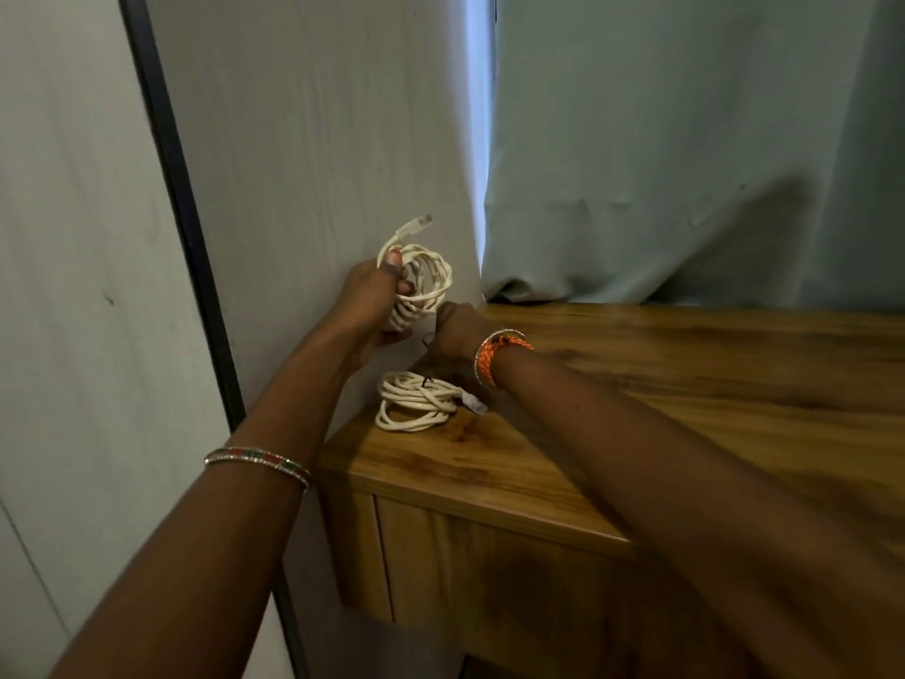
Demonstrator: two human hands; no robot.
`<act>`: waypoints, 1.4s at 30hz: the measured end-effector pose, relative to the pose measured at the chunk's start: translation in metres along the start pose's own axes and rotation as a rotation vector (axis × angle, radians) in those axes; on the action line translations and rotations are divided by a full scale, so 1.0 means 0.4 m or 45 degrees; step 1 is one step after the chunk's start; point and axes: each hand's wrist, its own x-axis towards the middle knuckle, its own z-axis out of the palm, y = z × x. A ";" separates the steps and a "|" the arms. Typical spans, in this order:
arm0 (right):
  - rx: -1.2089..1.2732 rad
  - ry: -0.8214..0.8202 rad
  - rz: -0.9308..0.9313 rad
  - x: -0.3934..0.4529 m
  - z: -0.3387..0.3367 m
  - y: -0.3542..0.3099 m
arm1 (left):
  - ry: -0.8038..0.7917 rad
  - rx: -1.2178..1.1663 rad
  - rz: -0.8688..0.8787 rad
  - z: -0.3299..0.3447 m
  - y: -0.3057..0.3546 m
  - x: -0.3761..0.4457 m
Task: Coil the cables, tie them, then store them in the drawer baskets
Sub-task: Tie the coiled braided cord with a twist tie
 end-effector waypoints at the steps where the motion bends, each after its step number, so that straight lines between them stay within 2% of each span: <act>1: 0.009 0.039 -0.010 -0.007 -0.015 0.004 | 0.014 -0.010 0.000 0.003 -0.003 -0.003; 5: 0.177 0.227 -0.044 -0.050 -0.117 0.049 | 0.103 0.010 0.002 0.041 -0.005 -0.001; 9: 0.445 0.542 -0.010 -0.112 -0.223 0.143 | 0.128 0.038 0.026 0.143 0.009 0.006; 13: 0.657 0.730 0.137 -0.170 -0.307 0.267 | 0.032 0.006 0.008 0.280 0.007 0.016; 16: 0.678 0.766 0.113 -0.227 -0.333 0.366 | -0.076 -0.012 -0.056 0.404 -0.007 0.015; 20: 0.406 0.890 0.052 -0.292 -0.338 0.462 | -0.184 -0.049 -0.151 0.547 -0.034 0.008; 22: 0.278 0.885 0.006 -0.300 -0.345 0.487 | -0.243 -0.046 -0.199 0.594 -0.047 -0.009; 24: 0.278 0.884 -0.012 -0.298 -0.351 0.495 | -0.298 -0.052 -0.239 0.610 -0.059 -0.021; 28: 0.335 0.875 0.002 -0.297 -0.348 0.473 | -0.267 -0.160 -0.305 0.556 -0.104 0.024; 30: 0.310 0.742 0.043 -0.303 -0.343 0.471 | -0.219 -0.139 -0.314 0.519 -0.134 0.058; 34: 0.100 0.343 0.122 -0.315 -0.311 0.472 | -0.179 -0.072 -0.234 0.476 -0.136 0.058; 38: 0.013 0.401 0.092 -0.317 -0.296 0.451 | -0.194 0.061 -0.230 0.490 -0.107 0.011; 42: 0.062 0.397 0.087 -0.314 -0.297 0.459 | -0.205 0.027 -0.184 0.522 -0.092 -0.003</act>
